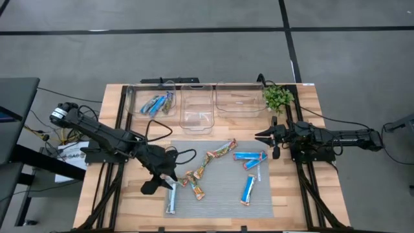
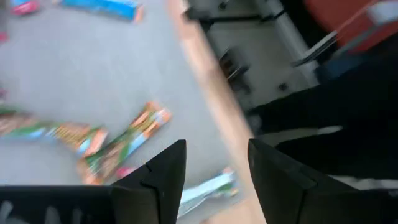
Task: Pick and place Granola Bars by type
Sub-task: Put the red granola bar into the middle transparent bin
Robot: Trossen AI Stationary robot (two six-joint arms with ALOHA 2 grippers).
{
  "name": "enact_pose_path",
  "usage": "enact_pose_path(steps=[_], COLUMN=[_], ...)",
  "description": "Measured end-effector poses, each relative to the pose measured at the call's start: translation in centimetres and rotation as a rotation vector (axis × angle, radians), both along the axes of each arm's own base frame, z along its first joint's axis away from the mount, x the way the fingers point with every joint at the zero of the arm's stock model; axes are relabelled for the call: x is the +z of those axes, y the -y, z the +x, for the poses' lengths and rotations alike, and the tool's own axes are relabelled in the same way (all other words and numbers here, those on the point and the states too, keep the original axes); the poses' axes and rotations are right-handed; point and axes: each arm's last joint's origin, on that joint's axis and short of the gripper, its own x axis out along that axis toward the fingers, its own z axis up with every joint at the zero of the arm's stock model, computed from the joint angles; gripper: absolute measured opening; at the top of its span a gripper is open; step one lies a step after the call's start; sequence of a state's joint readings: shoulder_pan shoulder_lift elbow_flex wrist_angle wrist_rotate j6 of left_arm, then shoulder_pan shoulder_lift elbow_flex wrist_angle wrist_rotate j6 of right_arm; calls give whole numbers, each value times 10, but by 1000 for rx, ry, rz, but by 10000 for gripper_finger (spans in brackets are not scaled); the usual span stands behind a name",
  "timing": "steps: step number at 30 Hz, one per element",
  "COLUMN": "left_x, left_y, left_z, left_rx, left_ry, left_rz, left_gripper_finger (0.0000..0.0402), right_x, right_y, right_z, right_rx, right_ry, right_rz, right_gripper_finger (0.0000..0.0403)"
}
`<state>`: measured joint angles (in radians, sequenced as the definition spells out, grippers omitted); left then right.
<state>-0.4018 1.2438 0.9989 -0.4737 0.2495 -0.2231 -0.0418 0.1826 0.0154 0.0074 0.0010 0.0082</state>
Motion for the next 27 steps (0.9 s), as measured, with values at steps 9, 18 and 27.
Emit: enact_pose_path(steps=[9, 18, 27], left_x=[-35, -94, -135], left_y=[0, 5, 2], left_z=[3, 28, 40], left_rx=[-30, -11, -11], left_ry=[-188, -359, -492], left_rz=[221, 446, 532], left_gripper_finger=[165, 165, 165], right_x=[0, 0, 0], right_y=[0, 0, 0], right_z=[0, 0, 0], right_rx=[0, 0, 0], right_ry=[0, 0, 0], right_rz=[0, 0, 0], right_gripper_finger=[59, 59, 59])
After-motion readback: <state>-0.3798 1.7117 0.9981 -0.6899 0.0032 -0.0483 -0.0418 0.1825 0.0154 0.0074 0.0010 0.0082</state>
